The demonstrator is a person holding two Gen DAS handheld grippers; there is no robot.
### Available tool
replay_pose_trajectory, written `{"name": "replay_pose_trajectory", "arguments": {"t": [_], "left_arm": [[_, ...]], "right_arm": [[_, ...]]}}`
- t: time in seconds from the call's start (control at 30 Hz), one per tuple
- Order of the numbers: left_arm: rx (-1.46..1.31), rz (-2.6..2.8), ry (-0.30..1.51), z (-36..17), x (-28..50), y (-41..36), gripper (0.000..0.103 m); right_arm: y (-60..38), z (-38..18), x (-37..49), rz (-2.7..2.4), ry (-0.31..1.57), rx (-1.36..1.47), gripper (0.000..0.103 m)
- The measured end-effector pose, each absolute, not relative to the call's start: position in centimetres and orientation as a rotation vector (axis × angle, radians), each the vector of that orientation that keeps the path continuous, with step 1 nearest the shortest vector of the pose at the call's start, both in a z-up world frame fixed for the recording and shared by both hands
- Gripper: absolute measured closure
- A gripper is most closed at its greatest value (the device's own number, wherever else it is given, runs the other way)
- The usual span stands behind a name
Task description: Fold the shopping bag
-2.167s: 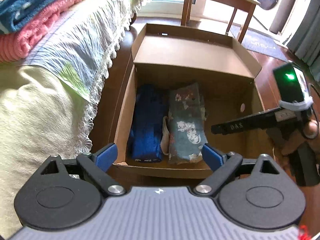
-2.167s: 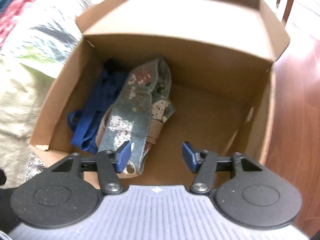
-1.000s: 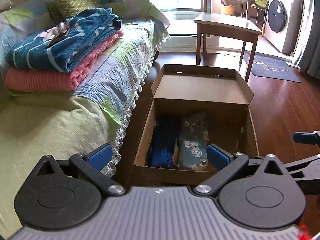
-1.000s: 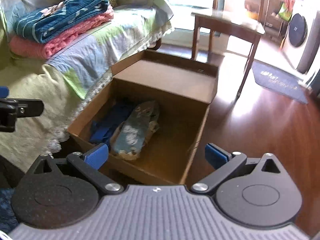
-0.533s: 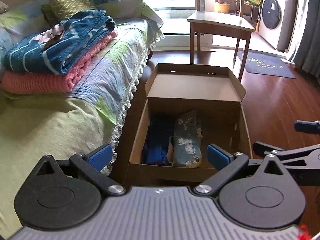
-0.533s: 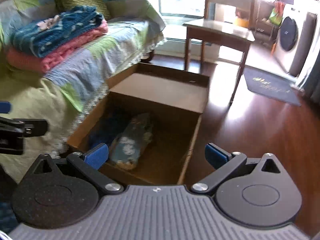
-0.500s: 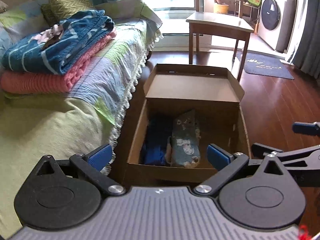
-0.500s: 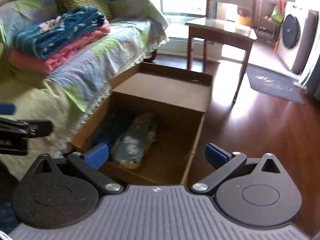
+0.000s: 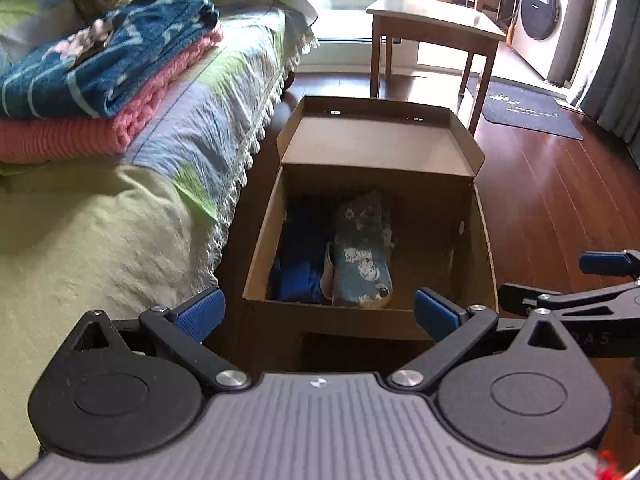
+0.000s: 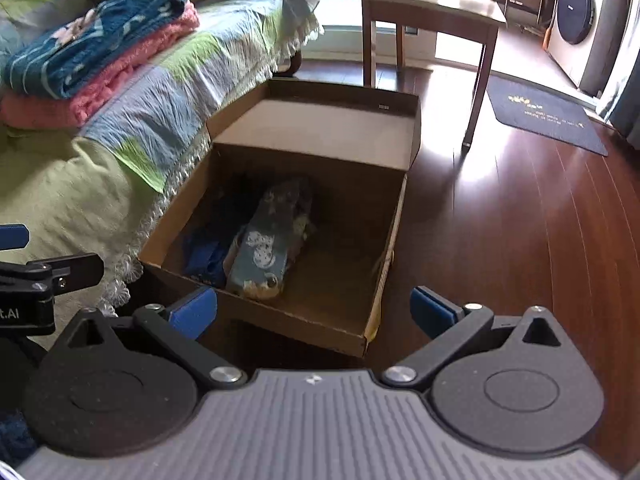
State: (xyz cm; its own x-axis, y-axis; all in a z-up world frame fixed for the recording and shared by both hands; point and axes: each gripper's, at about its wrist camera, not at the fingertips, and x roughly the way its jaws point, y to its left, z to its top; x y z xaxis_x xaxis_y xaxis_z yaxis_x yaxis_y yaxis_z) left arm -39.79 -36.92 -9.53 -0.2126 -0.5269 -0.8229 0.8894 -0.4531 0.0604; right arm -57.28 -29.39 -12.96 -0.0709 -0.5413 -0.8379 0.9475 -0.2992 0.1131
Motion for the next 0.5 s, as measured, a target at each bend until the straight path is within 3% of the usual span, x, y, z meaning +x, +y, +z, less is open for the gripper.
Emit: {"name": "replay_pose_trajectory", "arguments": {"t": [0.5], "left_arm": [[1.084,-1.804,0.583,-11.9,-39.7,-38.5,0.002]], "right_arm": [[-31.5,-16.2,-57.0,-1.655,0.650,1.125,0.001]]}}
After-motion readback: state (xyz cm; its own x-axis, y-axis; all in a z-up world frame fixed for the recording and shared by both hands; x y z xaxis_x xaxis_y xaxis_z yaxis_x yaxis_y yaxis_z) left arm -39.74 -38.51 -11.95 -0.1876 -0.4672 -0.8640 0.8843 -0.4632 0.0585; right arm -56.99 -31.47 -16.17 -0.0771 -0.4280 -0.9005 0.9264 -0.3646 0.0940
